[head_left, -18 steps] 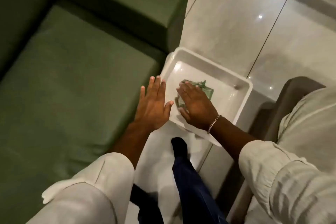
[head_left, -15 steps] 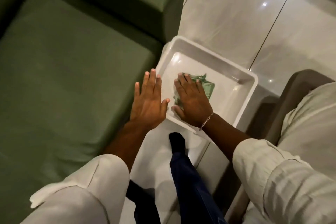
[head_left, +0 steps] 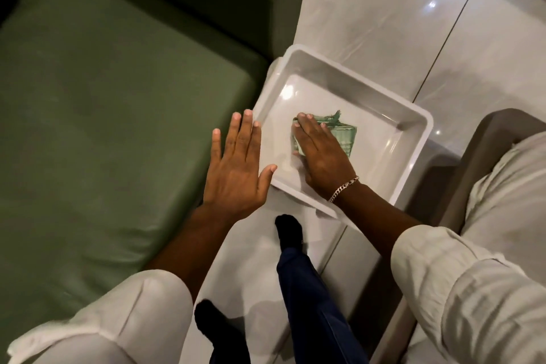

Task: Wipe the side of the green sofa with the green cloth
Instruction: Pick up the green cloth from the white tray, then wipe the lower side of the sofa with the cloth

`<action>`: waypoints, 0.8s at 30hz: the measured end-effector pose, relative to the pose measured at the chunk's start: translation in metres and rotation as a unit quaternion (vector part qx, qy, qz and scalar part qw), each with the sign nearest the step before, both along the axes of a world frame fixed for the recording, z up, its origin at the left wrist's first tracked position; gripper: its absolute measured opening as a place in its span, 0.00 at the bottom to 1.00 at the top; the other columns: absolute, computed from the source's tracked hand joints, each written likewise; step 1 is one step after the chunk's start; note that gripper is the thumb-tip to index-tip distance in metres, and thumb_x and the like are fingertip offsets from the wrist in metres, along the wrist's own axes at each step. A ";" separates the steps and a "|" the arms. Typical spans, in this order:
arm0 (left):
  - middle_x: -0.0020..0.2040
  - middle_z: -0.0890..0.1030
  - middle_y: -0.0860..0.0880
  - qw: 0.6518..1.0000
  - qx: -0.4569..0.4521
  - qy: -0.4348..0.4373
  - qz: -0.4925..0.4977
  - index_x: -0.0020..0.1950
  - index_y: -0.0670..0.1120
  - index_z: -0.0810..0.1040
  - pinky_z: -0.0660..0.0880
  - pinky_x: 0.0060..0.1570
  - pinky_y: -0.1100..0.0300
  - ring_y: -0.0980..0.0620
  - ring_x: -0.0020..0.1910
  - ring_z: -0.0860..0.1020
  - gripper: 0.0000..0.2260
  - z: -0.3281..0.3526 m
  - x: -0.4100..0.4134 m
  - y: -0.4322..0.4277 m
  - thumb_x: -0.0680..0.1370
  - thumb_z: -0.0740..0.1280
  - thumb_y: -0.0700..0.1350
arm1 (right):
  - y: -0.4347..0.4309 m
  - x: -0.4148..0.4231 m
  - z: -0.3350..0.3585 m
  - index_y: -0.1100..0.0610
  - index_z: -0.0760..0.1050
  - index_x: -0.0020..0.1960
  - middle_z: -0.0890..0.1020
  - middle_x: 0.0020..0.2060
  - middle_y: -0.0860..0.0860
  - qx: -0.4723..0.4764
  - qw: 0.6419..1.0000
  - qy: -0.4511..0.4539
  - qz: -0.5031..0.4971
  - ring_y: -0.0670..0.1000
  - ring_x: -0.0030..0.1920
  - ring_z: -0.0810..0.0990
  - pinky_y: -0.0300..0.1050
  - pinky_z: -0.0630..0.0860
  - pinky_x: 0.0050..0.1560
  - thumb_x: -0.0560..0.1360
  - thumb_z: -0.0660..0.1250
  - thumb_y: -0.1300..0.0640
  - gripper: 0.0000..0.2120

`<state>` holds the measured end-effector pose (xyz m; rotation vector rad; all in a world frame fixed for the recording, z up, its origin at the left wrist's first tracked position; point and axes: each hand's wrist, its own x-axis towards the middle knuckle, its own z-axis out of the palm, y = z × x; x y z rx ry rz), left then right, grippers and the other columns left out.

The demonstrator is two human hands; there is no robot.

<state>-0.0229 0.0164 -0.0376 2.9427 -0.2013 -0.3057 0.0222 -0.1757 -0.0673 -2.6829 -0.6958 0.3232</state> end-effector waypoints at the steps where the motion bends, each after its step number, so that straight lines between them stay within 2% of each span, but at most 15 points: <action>1: 0.82 0.51 0.41 1.000 -0.009 -0.004 0.005 0.80 0.39 0.52 0.47 0.78 0.38 0.42 0.81 0.47 0.35 0.003 -0.008 0.008 0.80 0.53 0.58 | 0.002 -0.003 0.007 0.67 0.62 0.73 0.65 0.73 0.65 0.014 1.000 -0.002 -0.011 0.64 0.74 0.62 0.59 0.63 0.73 0.76 0.62 0.64 0.26; 4: 0.82 0.52 0.41 1.000 -0.008 -0.014 0.024 0.80 0.39 0.53 0.48 0.78 0.39 0.42 0.81 0.48 0.34 0.014 -0.046 0.043 0.80 0.52 0.59 | 0.014 -0.027 0.037 0.66 0.63 0.73 0.66 0.73 0.64 0.076 0.995 -0.038 -0.051 0.61 0.74 0.63 0.57 0.66 0.72 0.77 0.61 0.65 0.25; 6: 0.81 0.55 0.40 1.000 0.010 -0.016 0.025 0.79 0.39 0.56 0.51 0.77 0.38 0.41 0.81 0.51 0.34 0.017 -0.076 0.069 0.80 0.50 0.60 | 0.027 -0.050 0.056 0.65 0.62 0.73 0.65 0.73 0.63 0.121 0.988 -0.056 -0.081 0.59 0.75 0.62 0.56 0.65 0.73 0.78 0.57 0.64 0.24; 10: 0.81 0.57 0.39 0.999 0.032 -0.006 0.017 0.78 0.38 0.58 0.52 0.76 0.38 0.41 0.80 0.53 0.34 0.017 -0.148 0.119 0.80 0.49 0.60 | 0.070 -0.127 0.079 0.67 0.62 0.72 0.66 0.72 0.65 0.200 0.969 -0.118 -0.085 0.61 0.75 0.62 0.58 0.63 0.74 0.78 0.57 0.66 0.23; 13: 0.80 0.58 0.39 0.999 0.053 0.009 -0.004 0.78 0.38 0.60 0.52 0.76 0.37 0.40 0.80 0.54 0.35 0.004 -0.198 0.150 0.79 0.50 0.60 | 0.108 -0.192 0.069 0.66 0.63 0.72 0.67 0.72 0.63 0.227 0.960 -0.117 -0.113 0.57 0.75 0.63 0.50 0.61 0.75 0.79 0.58 0.62 0.22; 16: 0.80 0.59 0.39 0.997 0.077 0.016 -0.026 0.78 0.38 0.61 0.52 0.75 0.37 0.40 0.80 0.54 0.35 -0.022 -0.248 0.180 0.78 0.51 0.60 | 0.145 -0.255 0.033 0.66 0.66 0.71 0.69 0.71 0.63 0.249 0.951 -0.102 -0.150 0.56 0.73 0.66 0.40 0.59 0.75 0.81 0.56 0.58 0.21; 20: 0.81 0.56 0.41 0.992 0.109 0.031 -0.060 0.79 0.39 0.59 0.53 0.76 0.38 0.43 0.81 0.52 0.35 -0.069 -0.318 0.217 0.77 0.52 0.61 | 0.192 -0.331 -0.047 0.65 0.67 0.71 0.70 0.71 0.61 0.265 0.941 -0.051 -0.205 0.54 0.72 0.67 0.32 0.56 0.73 0.80 0.57 0.58 0.21; 22: 0.82 0.55 0.42 0.987 0.137 0.015 -0.086 0.79 0.41 0.58 0.54 0.76 0.37 0.43 0.81 0.53 0.35 -0.086 -0.342 0.235 0.77 0.55 0.60 | 0.213 -0.360 -0.091 0.63 0.67 0.71 0.70 0.71 0.60 0.277 0.931 -0.015 -0.236 0.53 0.72 0.66 0.30 0.56 0.72 0.79 0.58 0.60 0.21; 24: 0.82 0.54 0.42 0.976 0.168 -0.020 -0.135 0.80 0.41 0.56 0.53 0.76 0.37 0.42 0.81 0.52 0.36 -0.099 -0.352 0.249 0.77 0.57 0.58 | 0.236 -0.388 -0.137 0.62 0.66 0.71 0.70 0.72 0.59 0.283 0.925 0.020 -0.254 0.54 0.72 0.66 0.35 0.58 0.73 0.78 0.60 0.63 0.22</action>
